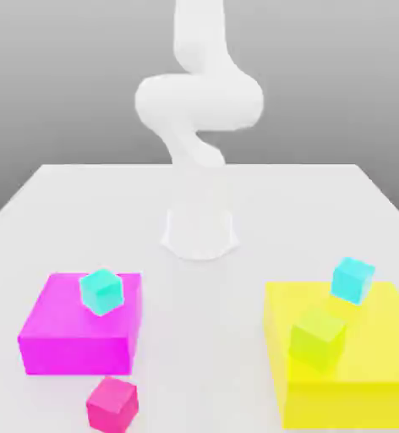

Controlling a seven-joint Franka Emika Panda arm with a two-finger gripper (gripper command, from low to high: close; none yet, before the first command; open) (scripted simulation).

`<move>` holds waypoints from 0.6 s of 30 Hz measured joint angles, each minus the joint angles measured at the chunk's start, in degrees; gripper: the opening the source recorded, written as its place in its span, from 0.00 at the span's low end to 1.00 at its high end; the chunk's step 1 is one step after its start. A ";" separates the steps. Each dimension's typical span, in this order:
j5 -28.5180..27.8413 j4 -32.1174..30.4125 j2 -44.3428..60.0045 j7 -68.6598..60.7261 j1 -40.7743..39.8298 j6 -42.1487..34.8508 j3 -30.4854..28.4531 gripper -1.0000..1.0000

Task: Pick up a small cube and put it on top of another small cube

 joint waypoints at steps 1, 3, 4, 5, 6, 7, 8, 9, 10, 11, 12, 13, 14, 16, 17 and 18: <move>-0.10 -0.32 2.26 0.33 -0.37 0.88 -0.14 0.50; -0.29 -0.93 6.55 0.95 -1.04 2.54 -0.44 0.50; -0.36 -1.23 8.64 1.24 -1.37 3.36 -0.60 0.50; -0.41 -1.53 10.73 1.52 -1.71 4.17 -0.75 0.50; -0.48 -1.83 12.81 1.80 -2.01 4.98 -0.94 0.50; -0.54 -2.12 14.89 2.08 -2.31 5.79 -1.14 0.50; -0.60 -2.42 16.97 2.36 -2.56 6.59 -1.38 0.50; -0.62 -2.72 19.04 2.61 -2.85 7.40 -1.59 0.50; -0.63 -3.01 21.12 2.86 -3.12 8.21 -1.83 0.50; -0.63 -3.31 23.19 3.09 -3.38 9.02 -2.07 0.50; -0.59 -3.60 25.27 3.30 -3.66 9.83 -2.30 0.50; -0.53 -3.90 27.35 3.49 -3.93 10.63 -2.54 0.50; -0.46 -4.19 29.42 3.68 -4.18 11.43 -2.79 0.50; -0.20 -4.79 33.58 3.96 -4.66 13.05 -3.31 0.50; -0.02 -5.08 35.66 4.07 -5.04 13.86 -3.58 0.50; 0.20 -5.38 37.74 4.15 -5.41 14.67 -3.81 0.50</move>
